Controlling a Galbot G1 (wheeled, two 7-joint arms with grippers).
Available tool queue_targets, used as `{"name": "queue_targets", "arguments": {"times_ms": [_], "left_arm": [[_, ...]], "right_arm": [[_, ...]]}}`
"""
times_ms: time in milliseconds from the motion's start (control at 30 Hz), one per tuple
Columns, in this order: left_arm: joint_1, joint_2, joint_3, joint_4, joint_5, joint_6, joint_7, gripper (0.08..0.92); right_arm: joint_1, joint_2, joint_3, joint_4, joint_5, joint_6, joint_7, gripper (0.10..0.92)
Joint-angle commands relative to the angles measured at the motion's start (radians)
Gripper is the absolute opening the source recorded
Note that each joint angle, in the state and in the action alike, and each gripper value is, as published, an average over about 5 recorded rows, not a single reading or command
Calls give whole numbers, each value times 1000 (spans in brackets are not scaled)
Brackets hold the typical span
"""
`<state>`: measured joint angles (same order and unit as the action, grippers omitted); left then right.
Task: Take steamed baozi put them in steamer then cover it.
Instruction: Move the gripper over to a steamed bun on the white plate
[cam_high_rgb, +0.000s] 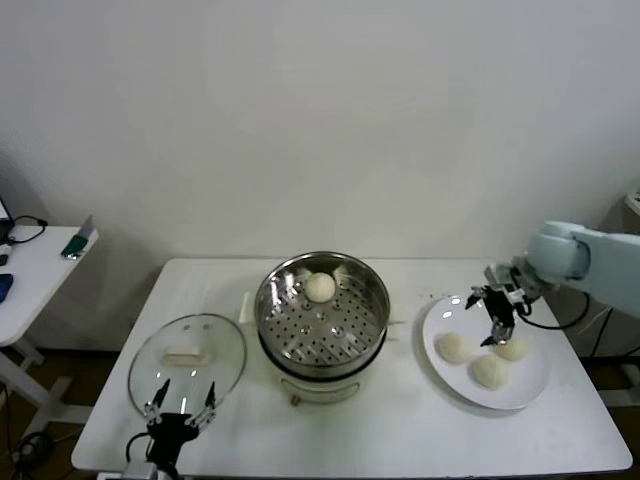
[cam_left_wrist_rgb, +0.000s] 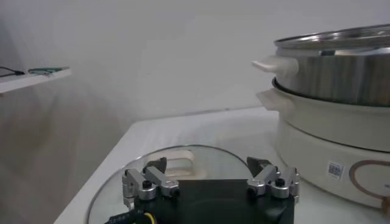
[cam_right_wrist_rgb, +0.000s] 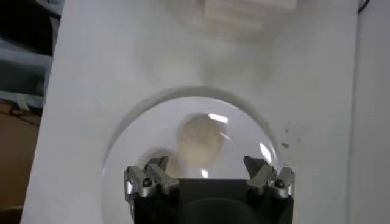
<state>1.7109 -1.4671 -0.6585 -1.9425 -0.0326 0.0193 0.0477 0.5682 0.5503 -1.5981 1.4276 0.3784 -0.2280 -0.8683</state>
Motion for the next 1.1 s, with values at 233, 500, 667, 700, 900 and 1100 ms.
{"name": "queue_targets", "arguments": {"times_ms": [233,500,667,700,900,1100], "left_arm": [[4,-6,-3,5,10,-4,-1,823],[9,-7,-7,6,12,-4,-1,823],[8,-7,-5,8,15,-4,-1,823],[8,-7,-5,8,16,-4,-1,823],[9,-8,-4,9,20,-4,-1,823],[12,-8,-4,6,22,-5,-1,823]], "right_arm": [[-360,47,286,-150,-99,-85,46,823],[-385,119,312,-209,-81,-81,53,823],[-399,141,329,-227,-81,-80,62,823],[-402,145,333,-231,-81,-80,62,822],[-406,156,346,-245,-77,-76,60,774],[-399,154,349,-234,-68,-65,40,702]]}}
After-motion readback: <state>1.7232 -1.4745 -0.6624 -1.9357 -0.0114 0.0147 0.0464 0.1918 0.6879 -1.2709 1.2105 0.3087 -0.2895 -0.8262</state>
